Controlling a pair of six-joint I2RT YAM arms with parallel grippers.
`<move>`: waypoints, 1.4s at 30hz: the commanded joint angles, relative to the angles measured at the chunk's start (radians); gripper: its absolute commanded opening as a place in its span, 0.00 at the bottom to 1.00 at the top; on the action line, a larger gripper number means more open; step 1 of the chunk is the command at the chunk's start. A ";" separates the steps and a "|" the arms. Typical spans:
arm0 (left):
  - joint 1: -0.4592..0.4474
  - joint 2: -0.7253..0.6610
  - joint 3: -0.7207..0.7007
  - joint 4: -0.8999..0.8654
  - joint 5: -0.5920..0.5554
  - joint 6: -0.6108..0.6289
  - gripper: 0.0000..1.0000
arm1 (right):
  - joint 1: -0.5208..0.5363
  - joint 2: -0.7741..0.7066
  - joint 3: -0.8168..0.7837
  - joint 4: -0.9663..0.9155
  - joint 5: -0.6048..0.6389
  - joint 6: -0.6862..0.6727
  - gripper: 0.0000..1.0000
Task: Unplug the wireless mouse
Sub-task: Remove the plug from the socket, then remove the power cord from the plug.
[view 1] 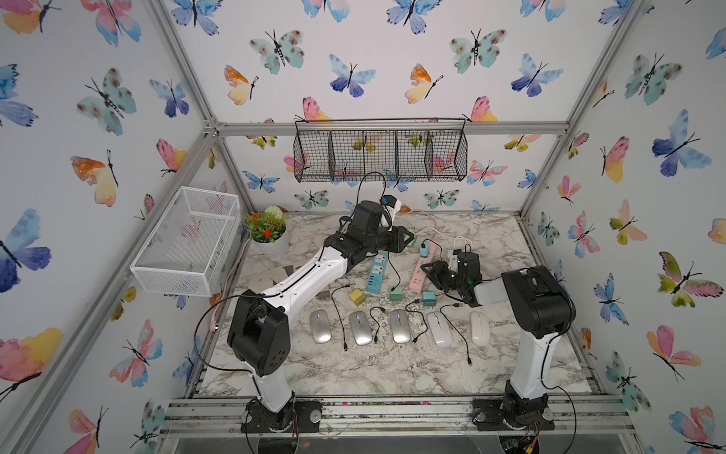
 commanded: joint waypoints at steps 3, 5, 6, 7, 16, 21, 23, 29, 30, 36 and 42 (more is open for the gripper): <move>-0.001 -0.058 -0.033 -0.002 0.020 0.007 0.00 | -0.004 -0.012 -0.033 -0.107 0.058 -0.053 0.46; -0.002 -0.074 -0.047 0.003 0.022 0.007 0.00 | -0.004 -0.021 -0.039 -0.131 0.068 -0.064 0.46; -0.002 -0.081 -0.052 0.003 0.023 0.007 0.00 | -0.004 -0.026 -0.039 -0.151 0.079 -0.074 0.45; -0.002 -0.089 -0.056 0.002 0.021 0.007 0.00 | -0.004 -0.035 -0.039 -0.173 0.088 -0.083 0.44; -0.001 -0.139 -0.070 -0.001 0.031 0.007 0.00 | -0.004 -0.171 -0.028 -0.290 0.107 -0.196 0.45; 0.003 -0.195 -0.083 -0.007 0.055 0.016 0.00 | -0.003 -0.398 -0.082 -0.281 0.093 -0.389 0.49; 0.009 -0.228 -0.109 0.011 0.082 0.015 0.00 | -0.001 -0.500 -0.099 -0.298 0.079 -0.493 0.53; 0.031 -0.343 -0.213 0.078 0.179 -0.014 0.00 | 0.018 -0.802 -0.095 -0.426 0.049 -0.805 0.74; 0.035 -0.361 -0.233 0.092 0.193 -0.028 0.00 | 0.023 -0.841 -0.081 -0.455 0.050 -0.845 0.75; 0.044 -0.403 -0.276 0.104 0.250 -0.049 0.00 | 0.200 -0.965 0.000 -0.559 0.110 -1.095 0.84; 0.044 -0.425 -0.286 0.102 0.286 -0.061 0.00 | 0.375 -0.927 0.134 -0.652 0.236 -1.301 0.92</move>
